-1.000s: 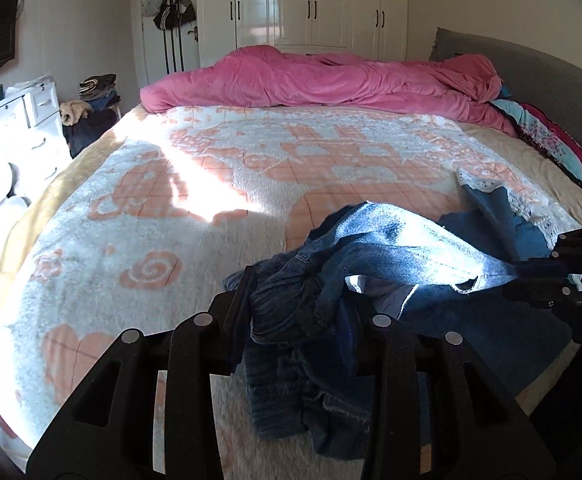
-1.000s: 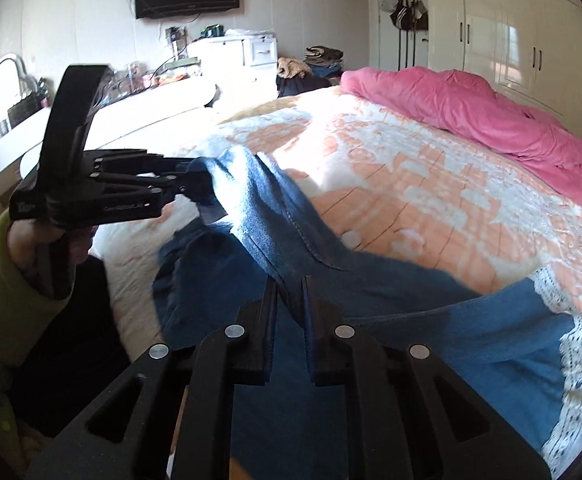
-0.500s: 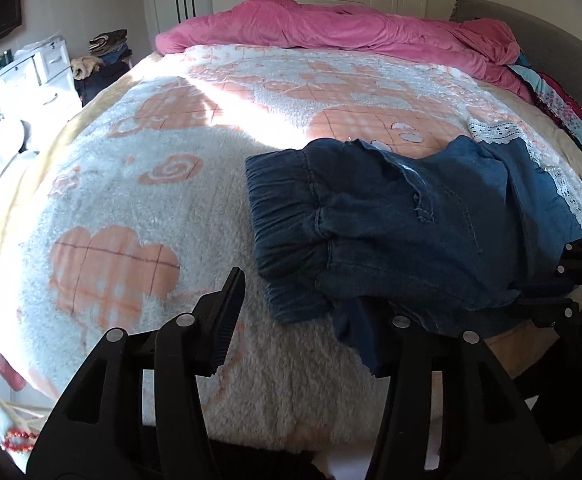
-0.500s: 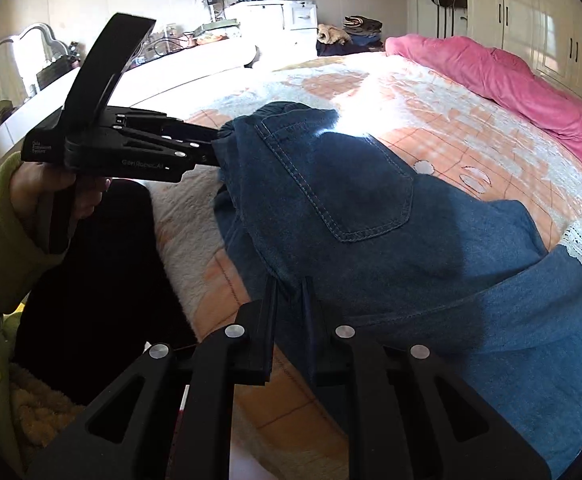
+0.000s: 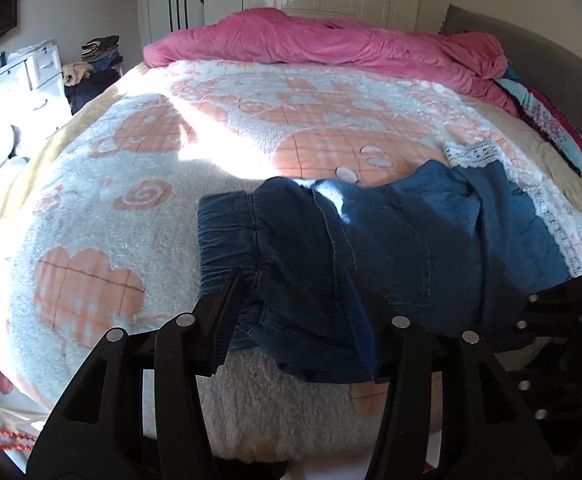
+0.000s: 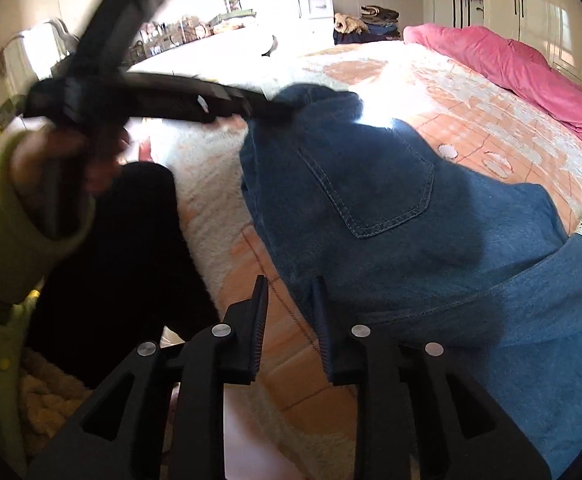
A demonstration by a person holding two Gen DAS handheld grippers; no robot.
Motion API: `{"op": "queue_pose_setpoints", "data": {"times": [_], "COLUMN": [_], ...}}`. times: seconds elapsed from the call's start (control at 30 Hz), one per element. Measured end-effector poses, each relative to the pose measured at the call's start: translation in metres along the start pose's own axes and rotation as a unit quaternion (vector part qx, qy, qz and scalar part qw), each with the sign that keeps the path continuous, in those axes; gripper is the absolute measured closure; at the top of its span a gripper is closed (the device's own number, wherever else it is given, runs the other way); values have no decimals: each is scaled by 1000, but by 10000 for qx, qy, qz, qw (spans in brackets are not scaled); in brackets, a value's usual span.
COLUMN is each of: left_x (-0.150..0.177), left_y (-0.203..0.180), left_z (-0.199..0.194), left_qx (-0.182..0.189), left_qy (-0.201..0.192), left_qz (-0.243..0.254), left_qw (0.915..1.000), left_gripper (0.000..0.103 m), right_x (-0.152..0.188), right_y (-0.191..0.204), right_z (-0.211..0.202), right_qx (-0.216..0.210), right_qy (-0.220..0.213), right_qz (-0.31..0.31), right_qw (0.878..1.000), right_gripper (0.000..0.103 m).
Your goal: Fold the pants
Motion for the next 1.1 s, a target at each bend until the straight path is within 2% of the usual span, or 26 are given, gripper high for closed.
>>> {"op": "queue_pose_setpoints", "data": {"times": [0.1, 0.23, 0.33, 0.4, 0.47, 0.73, 0.83, 0.97, 1.1], "left_x": [12, 17, 17, 18, 18, 16, 10, 2, -2], "left_y": [-2, -4, -4, -3, -1, 8, 10, 6, -12], "left_z": [10, 11, 12, 12, 12, -11, -29, -46, -52], "left_qx": [-220, -328, -322, -296, -231, -38, -81, -28, 189], "left_qy": [132, 112, 100, 94, 95, -225, -398, -536, -540], "left_qz": [137, 224, 206, 175, 117, -223, -257, -264, -147], "left_qw": [9996, 9991, 9992, 9994, 9996, 9995, 9988, 9982, 9983], "left_gripper": [60, 60, 60, 60, 60, 60, 60, 60, 55], "right_x": [-1, -12, -14, -5, 2, 6, 4, 7, 14], "right_y": [-2, -13, -25, -34, -41, -39, -37, -43, -51], "right_z": [-24, -35, -19, 0, 11, -1, -20, -43, -60], "right_qx": [71, 567, 874, 1037, 1051, 873, 933, 1092, 1293], "right_qy": [-407, -687, -470, -70, 104, -200, -482, -748, -904], "right_qz": [141, 296, 500, 634, 768, 725, 673, 785, 942], "right_qw": [9990, 9956, 9938, 9926, 9914, 9933, 9922, 9881, 9830], "right_gripper": [79, 74, 73, 72, 72, 70, 58, 54, 49]}}
Point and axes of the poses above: each gripper's, at about its wrist camera, not at the fingertips, and z roughly the way its jaws point, y to its left, x to its underside, the point moved 1 cm from there along z, roughly the way its jaws point, and after that the axes turned 11 degrees about -x, right-handed, at the moved point
